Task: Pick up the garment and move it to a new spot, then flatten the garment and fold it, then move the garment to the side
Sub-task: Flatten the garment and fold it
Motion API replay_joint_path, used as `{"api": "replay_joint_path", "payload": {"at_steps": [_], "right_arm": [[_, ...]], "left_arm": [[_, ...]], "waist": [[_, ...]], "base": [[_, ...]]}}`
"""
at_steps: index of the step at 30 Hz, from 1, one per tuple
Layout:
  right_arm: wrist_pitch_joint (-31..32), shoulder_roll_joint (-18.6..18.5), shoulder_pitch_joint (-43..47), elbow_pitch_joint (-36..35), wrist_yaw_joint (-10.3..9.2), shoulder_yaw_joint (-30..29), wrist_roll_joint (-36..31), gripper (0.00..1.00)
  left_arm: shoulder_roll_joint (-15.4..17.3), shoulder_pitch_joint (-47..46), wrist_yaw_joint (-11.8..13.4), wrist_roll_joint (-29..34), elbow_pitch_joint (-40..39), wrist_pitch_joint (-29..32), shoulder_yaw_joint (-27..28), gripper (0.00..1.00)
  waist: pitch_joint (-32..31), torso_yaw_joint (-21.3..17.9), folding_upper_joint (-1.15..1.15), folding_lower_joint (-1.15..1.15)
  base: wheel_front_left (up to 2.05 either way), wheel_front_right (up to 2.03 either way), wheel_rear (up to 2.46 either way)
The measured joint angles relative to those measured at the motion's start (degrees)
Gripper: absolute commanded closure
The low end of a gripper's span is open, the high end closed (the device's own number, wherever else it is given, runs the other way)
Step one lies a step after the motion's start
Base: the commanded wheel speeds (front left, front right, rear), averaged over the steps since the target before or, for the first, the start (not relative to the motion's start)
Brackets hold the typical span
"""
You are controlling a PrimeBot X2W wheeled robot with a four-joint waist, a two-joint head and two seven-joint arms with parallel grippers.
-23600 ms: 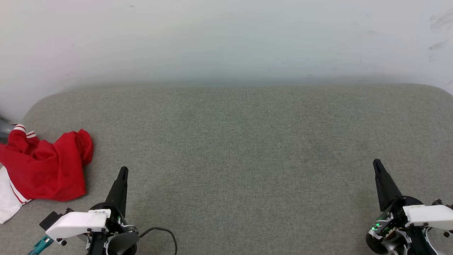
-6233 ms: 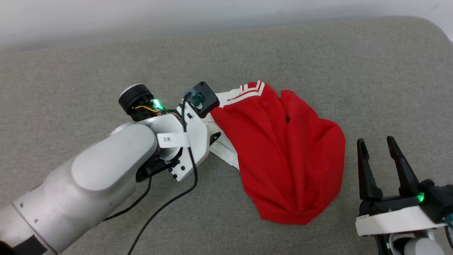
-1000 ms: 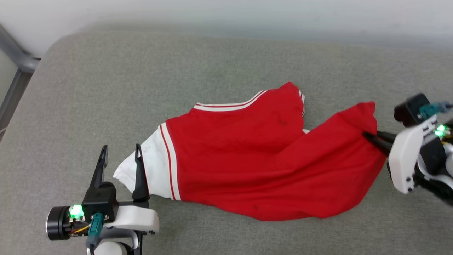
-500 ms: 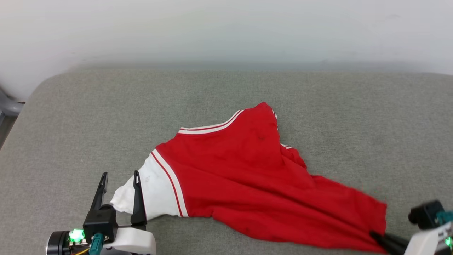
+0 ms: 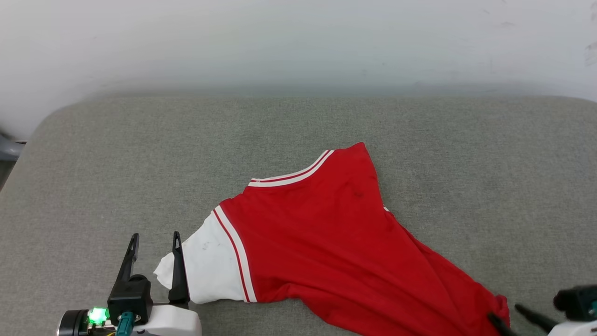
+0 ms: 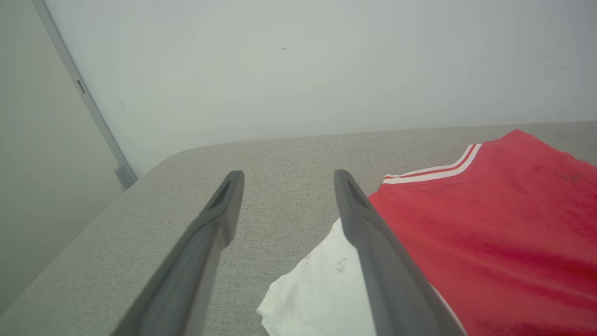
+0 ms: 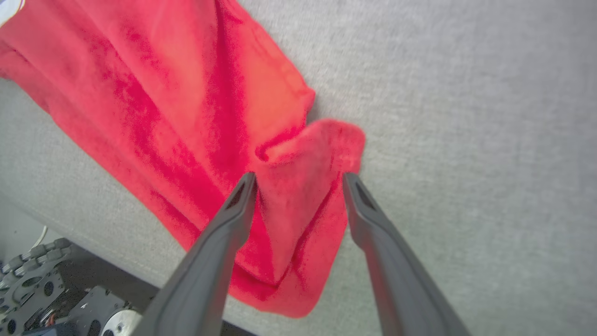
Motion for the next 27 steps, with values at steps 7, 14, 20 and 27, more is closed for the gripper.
{"api": "replay_joint_path", "payload": {"at_steps": [7,14,20,27], "right_arm": [[-0.3,0.6,-5.1,-10.0,-0.01,-9.8,-5.0,0.00],[5.8,-3.5,-18.3,-13.4,-0.01,-4.8,-6.5,0.00],[16.0,-7.4,-30.9,-11.1,-0.01,7.1,-2.8,0.00],[25.6,-8.0,-43.1,-3.6,-0.01,20.4,2.2,0.00]], "left_arm": [[-0.3,0.1,-0.5,0.6,0.0,0.0,-0.1,0.00],[-0.7,-1.8,-0.8,1.2,-0.4,0.0,-1.2,0.00],[-1.1,-4.6,-1.3,1.6,-0.4,0.0,-2.3,0.00],[-1.9,-7.0,-1.5,2.0,-0.5,0.0,-3.7,0.00]], "waist": [[0.2,0.5,0.00,0.00],[2.8,1.7,0.00,0.00],[5.8,3.4,0.00,0.00],[9.1,5.7,0.00,0.01]], "base": [[0.00,0.00,0.00],[0.00,0.00,0.00],[0.00,0.00,0.00],[0.00,0.00,0.00]]}}
